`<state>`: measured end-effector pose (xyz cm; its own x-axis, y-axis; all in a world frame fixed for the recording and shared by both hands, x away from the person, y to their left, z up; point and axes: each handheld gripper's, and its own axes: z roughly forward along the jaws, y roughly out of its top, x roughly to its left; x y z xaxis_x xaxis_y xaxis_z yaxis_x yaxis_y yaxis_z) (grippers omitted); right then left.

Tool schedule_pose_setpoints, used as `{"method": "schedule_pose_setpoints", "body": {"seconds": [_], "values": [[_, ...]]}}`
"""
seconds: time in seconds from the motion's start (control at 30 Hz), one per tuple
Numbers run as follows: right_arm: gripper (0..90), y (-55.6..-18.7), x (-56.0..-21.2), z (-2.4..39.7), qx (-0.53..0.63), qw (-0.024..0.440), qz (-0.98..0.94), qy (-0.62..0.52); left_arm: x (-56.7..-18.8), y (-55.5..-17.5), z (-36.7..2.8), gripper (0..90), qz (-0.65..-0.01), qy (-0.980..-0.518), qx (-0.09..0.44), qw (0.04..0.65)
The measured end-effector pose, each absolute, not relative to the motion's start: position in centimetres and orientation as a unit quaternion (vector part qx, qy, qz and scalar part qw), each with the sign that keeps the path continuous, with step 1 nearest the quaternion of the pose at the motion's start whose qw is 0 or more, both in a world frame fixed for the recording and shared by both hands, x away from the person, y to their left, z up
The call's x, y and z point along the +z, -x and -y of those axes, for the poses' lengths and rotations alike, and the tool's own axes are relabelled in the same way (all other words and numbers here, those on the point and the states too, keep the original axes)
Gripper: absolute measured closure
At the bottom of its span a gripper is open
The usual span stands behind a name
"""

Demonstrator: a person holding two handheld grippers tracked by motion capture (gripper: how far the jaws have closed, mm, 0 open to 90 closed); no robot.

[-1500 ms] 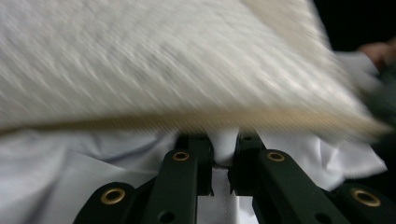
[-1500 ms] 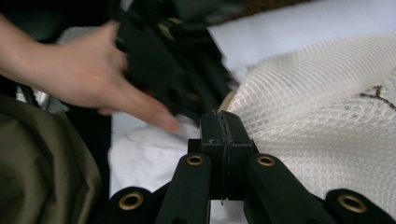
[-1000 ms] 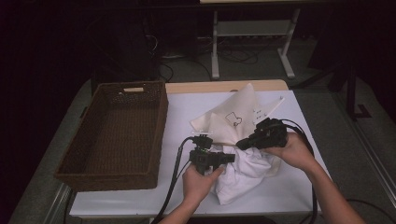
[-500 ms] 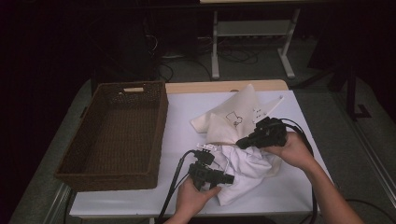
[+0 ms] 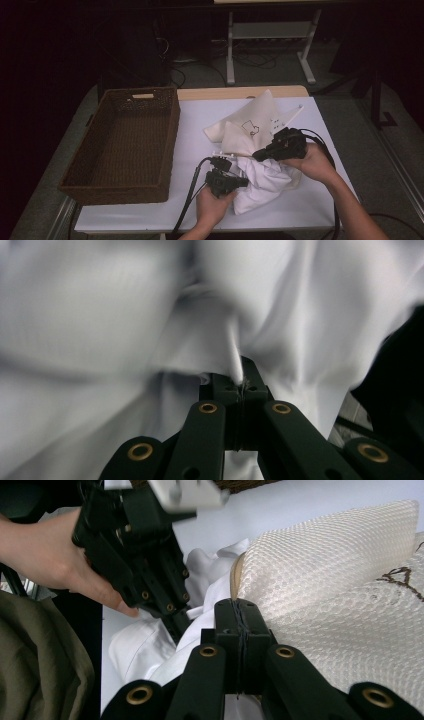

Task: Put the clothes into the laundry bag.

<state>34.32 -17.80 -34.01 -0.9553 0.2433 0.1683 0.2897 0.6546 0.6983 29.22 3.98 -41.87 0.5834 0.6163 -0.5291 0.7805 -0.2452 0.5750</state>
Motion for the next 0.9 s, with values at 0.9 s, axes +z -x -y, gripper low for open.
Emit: {"method": "schedule_pose_setpoints", "body": {"seconds": [0.9], "values": [[89.0, -31.7, -31.6, 17.3, -0.414, 0.050, 0.904, 0.096, -38.5, -26.6, -3.4, 89.9, -0.422, -0.749, -0.073, 0.506]]}}
